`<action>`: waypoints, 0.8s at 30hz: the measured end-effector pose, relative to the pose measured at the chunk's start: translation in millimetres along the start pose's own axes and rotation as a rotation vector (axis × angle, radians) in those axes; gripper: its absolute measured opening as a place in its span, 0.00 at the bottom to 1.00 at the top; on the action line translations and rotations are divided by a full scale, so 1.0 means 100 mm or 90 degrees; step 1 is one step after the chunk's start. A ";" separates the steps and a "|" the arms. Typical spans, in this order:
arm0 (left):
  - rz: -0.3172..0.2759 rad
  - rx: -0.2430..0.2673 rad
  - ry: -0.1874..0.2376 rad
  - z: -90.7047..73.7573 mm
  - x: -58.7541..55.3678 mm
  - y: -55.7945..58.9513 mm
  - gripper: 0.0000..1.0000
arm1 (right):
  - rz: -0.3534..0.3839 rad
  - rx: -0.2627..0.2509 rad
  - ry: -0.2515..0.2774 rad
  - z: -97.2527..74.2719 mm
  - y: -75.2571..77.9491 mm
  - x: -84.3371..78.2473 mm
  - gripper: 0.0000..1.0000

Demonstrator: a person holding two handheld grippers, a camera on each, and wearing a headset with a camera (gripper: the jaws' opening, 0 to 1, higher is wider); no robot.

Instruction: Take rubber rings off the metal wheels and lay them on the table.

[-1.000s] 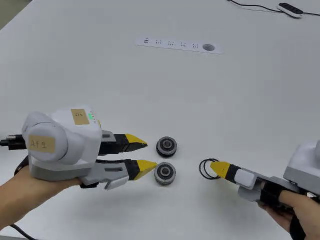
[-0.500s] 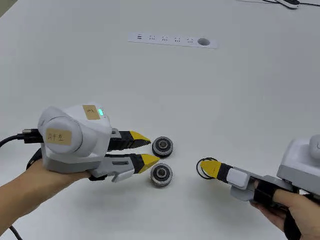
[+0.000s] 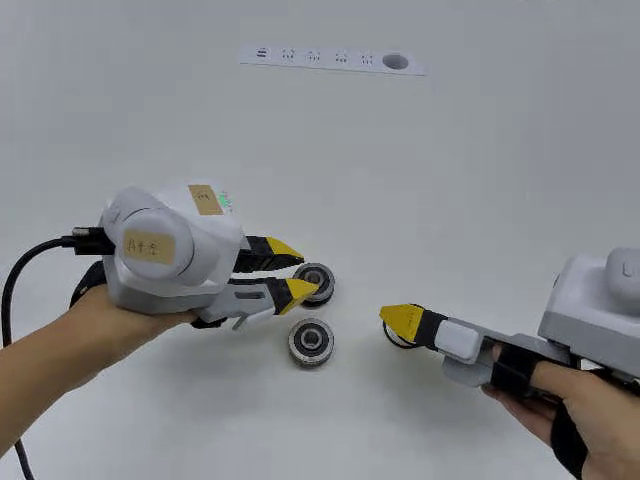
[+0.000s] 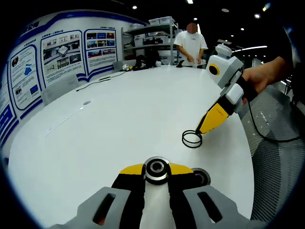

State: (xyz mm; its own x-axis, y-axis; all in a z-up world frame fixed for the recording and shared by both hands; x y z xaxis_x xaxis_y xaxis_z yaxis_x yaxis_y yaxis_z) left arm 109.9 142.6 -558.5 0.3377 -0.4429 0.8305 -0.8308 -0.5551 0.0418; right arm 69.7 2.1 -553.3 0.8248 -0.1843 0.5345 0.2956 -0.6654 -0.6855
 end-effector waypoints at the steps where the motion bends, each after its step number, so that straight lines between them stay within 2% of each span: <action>1: 0.001 -0.002 -0.002 0.01 0.00 0.00 0.18 | -0.002 0.001 -0.002 0.00 -0.01 0.00 0.17; 11: 0.015 -0.008 -0.019 0.05 -0.04 0.00 0.17 | 0.004 0.007 -0.004 0.02 -0.02 -0.04 0.17; 13: 0.027 -0.012 -0.028 0.05 -0.05 0.01 0.17 | 0.006 0.008 -0.005 0.01 -0.02 -0.05 0.17; 14: 0.025 -0.014 -0.023 0.06 -0.04 0.01 0.16 | 0.006 0.008 -0.005 0.01 -0.01 -0.05 0.17; 24: 0.032 -0.026 -0.032 0.10 -0.01 0.01 0.16 | 0.013 0.004 -0.003 0.00 0.04 -0.04 0.17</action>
State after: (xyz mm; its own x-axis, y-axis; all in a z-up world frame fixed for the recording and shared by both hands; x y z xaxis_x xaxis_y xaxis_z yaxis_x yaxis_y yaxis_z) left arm 113.0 135.6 -564.8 0.3164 -0.5050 0.8031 -0.8641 -0.5027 0.0243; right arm 67.2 0.2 -558.2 0.8324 -0.1943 0.5189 0.2823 -0.6572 -0.6989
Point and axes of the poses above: the centre of the closed fingertips' face, and the gripper's own axes: z roughly forward along the fingers, y roughly to its right, x roughly out of its top, the point moved 5 cm from there along -z, roughly backward along the fingers, and after that the axes turned 4 degrees about -z, right-handed, at the moved point
